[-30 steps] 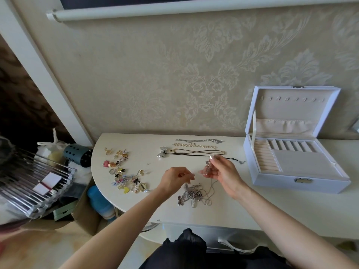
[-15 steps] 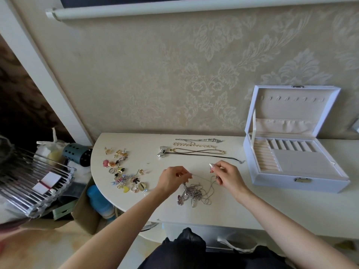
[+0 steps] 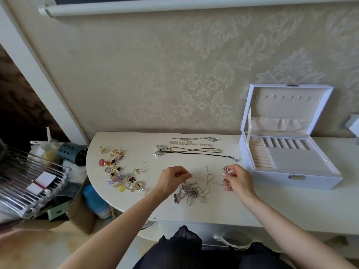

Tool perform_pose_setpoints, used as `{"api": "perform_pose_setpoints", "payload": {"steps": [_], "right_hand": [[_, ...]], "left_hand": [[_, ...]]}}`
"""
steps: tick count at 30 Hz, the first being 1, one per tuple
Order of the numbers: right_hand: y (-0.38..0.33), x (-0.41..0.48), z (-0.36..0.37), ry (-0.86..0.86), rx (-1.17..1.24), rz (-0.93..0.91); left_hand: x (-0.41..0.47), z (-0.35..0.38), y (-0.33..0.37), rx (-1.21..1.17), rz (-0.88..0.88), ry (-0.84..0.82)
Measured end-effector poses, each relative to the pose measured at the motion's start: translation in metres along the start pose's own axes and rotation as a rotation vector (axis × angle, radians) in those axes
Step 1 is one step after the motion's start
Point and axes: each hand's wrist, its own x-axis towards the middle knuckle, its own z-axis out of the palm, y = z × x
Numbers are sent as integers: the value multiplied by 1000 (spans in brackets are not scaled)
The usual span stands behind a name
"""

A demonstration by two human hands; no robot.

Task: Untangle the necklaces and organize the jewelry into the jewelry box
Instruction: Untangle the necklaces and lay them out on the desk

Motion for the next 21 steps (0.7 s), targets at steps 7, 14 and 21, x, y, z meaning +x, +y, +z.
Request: {"api": "perform_pose_setpoints", "payload": {"steps": [7, 14, 21], "right_hand": [[6, -1, -7, 29, -404, -45], [-8, -16, 5, -96, -493, -422], [-41, -31, 29, -584, 19, -104]], "left_hand": [[-1, 5, 4, -127, 20, 10], [-1, 8, 14, -263, 44, -89], [0, 10, 19, -244, 62, -98]]}}
